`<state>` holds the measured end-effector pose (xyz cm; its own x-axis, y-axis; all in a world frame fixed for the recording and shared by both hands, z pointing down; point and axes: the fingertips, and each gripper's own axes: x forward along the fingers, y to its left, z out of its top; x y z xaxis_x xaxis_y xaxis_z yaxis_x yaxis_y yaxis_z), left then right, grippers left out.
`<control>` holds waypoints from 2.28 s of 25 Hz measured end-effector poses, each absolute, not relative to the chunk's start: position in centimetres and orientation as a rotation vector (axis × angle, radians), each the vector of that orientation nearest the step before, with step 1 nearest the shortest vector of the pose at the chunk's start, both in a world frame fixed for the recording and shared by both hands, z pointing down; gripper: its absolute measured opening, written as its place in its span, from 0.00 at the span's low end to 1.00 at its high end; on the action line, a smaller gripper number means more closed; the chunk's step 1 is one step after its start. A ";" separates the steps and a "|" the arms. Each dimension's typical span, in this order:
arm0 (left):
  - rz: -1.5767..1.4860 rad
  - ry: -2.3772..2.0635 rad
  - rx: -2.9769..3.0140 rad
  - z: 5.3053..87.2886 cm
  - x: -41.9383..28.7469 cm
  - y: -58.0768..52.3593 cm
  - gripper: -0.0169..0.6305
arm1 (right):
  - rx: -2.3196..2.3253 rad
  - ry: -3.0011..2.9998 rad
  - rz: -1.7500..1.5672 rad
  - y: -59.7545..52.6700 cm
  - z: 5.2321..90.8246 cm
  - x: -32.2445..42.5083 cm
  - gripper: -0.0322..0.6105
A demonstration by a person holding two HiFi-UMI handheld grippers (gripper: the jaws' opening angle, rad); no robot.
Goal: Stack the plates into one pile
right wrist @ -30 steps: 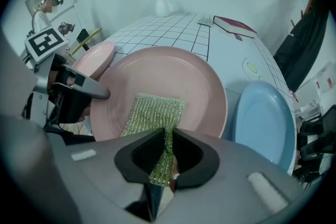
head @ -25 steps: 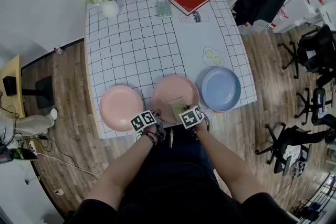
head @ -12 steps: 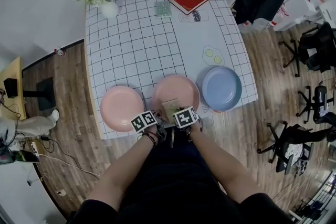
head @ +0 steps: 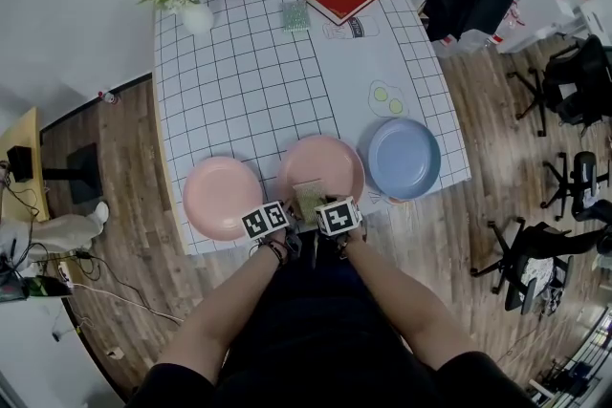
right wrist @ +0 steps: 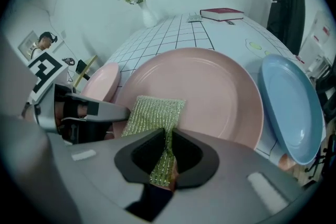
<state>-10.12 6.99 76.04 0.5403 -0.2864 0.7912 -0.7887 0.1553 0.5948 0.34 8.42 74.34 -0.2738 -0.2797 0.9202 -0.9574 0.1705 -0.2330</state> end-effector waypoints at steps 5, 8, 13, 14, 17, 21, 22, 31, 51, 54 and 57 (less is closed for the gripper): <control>0.523 -0.988 1.479 74.8 -10.5 7.3 0.18 | 1.242 -1.707 1.119 8.1 73.2 1.3 0.14; 0.549 -0.991 1.523 73.3 -10.9 7.4 0.20 | 1.268 -1.722 1.103 7.8 72.2 1.7 0.13; 0.555 -1.022 1.613 70.3 -12.0 6.8 0.19 | 1.329 -1.776 1.074 6.8 70.4 2.7 0.13; 0.549 -1.030 1.638 69.7 -12.2 6.5 0.19 | 1.345 -1.787 1.066 6.6 69.9 2.9 0.13; 0.520 -1.052 1.715 67.6 -13.0 5.6 0.19 | 1.396 -1.814 1.034 6.0 67.7 3.7 0.13; 0.482 -1.113 1.852 63.8 -13.7 3.6 0.07 | 1.472 -1.856 0.997 5.0 64.4 4.7 0.13; 0.464 -1.134 1.902 62.5 -13.8 2.9 0.03 | 1.493 -1.870 0.989 4.8 63.5 5.0 0.13; 0.269 -1.155 2.279 51.0 -11.2 0.1 0.02 | 1.676 -1.972 0.902 5.1 55.0 7.4 0.13; 0.388 -0.812 2.376 51.6 5.3 3.0 0.02 | 2.146 -1.701 0.898 13.1 51.8 23.7 0.13; 0.407 -0.829 2.344 52.2 7.9 2.9 0.02 | 2.157 -1.691 0.918 13.9 52.2 26.4 0.13; 0.418 -0.867 2.314 52.6 10.4 2.7 0.02 | 2.152 -1.703 0.939 13.9 52.7 29.5 0.13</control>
